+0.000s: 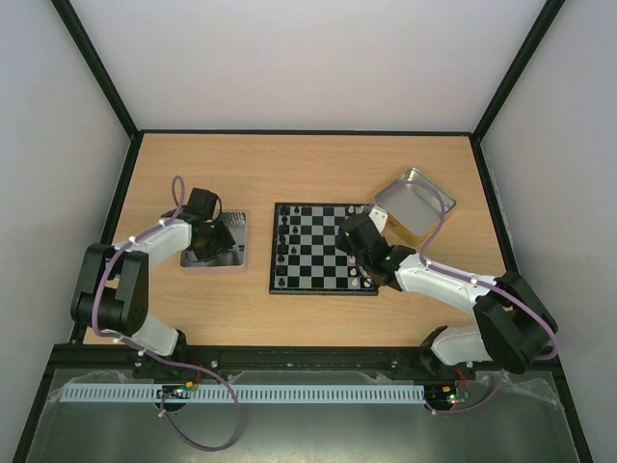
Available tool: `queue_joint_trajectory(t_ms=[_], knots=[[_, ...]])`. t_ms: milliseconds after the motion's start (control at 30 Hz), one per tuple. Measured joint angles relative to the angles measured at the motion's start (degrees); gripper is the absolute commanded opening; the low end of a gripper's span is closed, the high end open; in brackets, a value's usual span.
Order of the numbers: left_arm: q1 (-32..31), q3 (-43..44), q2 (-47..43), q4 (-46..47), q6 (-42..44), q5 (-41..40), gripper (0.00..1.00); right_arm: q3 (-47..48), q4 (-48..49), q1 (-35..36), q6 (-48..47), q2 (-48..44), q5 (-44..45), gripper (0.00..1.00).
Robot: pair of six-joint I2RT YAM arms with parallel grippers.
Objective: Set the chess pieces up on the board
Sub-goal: Pick up the chess piece from the storage box.
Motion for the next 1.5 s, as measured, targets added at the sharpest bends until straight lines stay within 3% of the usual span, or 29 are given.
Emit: queue_joint_trajectory(t_ms=[567,1067,1300,1500], knots=[[-0.6,3.7,5.3,0.8,-0.6,-2.8,0.25,0.0,0.8,0.0,-0.3,0.5,-0.3,0.41],[-1.5,5.2,6.8,-1.1,2.0,-4.1,0.26,0.0,0.8,0.0,-0.4,0.4,-0.3,0.41],[-2.0,4.9,6.8,-1.0,1.9,-2.8,0.15,0.0,0.8,0.0,-0.4,0.4,-0.3,0.41],[-2.0,4.9,6.6,-0.9,2.1,-3.2,0.13,0.0,0.9,0.0,-0.4,0.3,-0.8,0.41]])
